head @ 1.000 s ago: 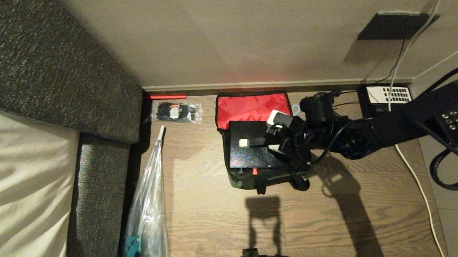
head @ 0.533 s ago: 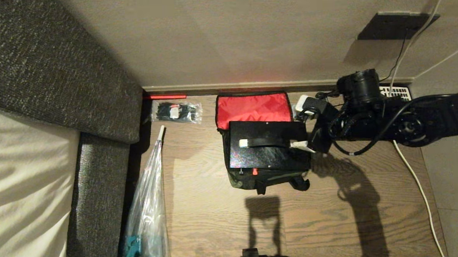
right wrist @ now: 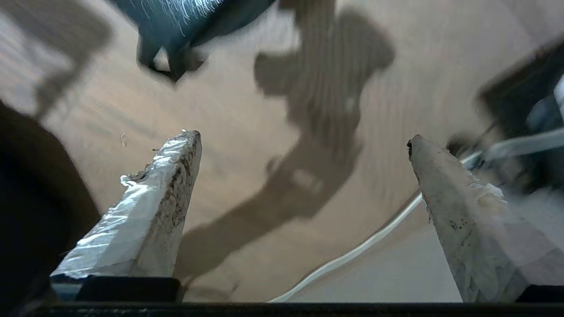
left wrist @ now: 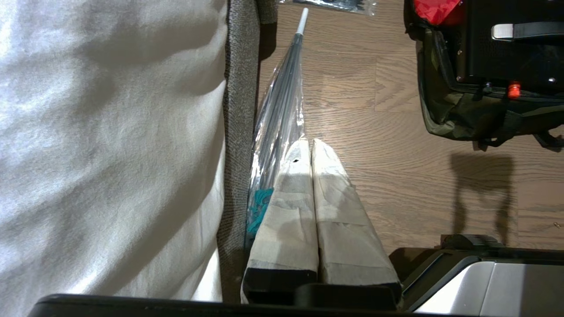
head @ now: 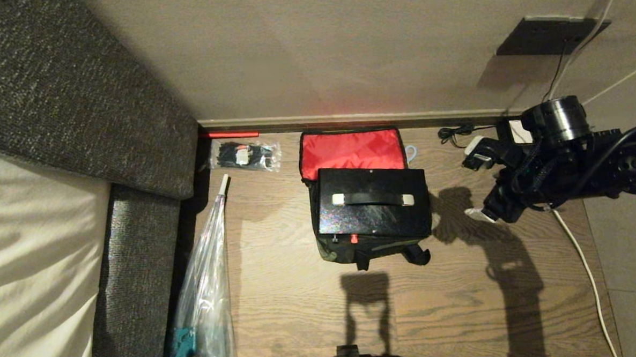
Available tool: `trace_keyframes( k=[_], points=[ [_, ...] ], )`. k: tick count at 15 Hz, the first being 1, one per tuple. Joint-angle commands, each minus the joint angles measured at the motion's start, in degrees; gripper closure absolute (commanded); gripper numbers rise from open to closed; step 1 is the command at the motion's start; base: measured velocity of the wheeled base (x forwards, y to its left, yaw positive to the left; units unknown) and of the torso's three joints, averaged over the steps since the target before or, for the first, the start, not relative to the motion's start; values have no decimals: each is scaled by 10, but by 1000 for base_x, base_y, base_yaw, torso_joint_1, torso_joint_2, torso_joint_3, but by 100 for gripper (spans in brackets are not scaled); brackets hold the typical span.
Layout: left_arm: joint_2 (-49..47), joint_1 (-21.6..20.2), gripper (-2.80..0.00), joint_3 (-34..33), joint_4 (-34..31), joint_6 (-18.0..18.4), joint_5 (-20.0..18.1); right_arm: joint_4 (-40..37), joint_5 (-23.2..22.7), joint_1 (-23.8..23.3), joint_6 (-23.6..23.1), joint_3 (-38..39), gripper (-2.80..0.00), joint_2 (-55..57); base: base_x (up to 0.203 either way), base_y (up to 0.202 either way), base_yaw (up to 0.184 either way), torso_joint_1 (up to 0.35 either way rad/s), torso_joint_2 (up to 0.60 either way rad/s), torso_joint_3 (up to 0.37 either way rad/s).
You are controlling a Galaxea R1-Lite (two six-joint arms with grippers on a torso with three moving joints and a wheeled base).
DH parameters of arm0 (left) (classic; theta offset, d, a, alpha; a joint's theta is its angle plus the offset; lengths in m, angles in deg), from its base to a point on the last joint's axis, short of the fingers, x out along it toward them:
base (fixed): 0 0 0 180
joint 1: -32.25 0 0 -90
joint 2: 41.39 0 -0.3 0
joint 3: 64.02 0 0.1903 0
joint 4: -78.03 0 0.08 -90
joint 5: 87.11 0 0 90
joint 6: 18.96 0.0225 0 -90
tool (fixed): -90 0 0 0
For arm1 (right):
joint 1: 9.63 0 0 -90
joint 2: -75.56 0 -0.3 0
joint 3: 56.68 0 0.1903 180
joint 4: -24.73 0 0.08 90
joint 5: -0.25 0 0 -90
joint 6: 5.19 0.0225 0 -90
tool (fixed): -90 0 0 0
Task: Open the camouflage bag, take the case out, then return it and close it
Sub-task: Close the top of the storage box
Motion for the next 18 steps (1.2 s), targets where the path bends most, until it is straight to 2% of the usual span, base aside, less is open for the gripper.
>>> trace_keyframes(
  k=[1, 2, 6, 7, 11, 14, 18],
  points=[
    [1, 0, 0, -1, 0, 0, 0, -8, -2, -6, 39, 14, -124, -3, 0, 0, 0, 0, 0, 0],
    [1, 0, 0, -2, 0, 0, 0, -10, -6, -6, 43, 20, 0, -3, 0, 0, 0, 0, 0, 0],
    [1, 0, 0, -1, 0, 0, 0, -2, -10, -6, 55, 18, 0, 3, 0, 0, 0, 0, 0, 0],
    [1, 0, 0, -2, 0, 0, 0, -2, -14, -6, 75, 19, 0, 3, 0, 0, 0, 0, 0, 0],
    [1, -1, 0, -1, 0, 0, 0, 3, -90, -3, 185, 13, 0, 8, 0, 0, 0, 0, 0, 0],
    [1, 0, 0, -2, 0, 0, 0, 8, -94, -2, 311, -40, 0, 38, 0, 0, 0, 0, 0, 0],
    [1, -1, 0, -2, 0, 0, 0, 4, -92, 5, 409, -86, 0, 85, 0, 0, 0, 0, 0, 0]
  ],
)
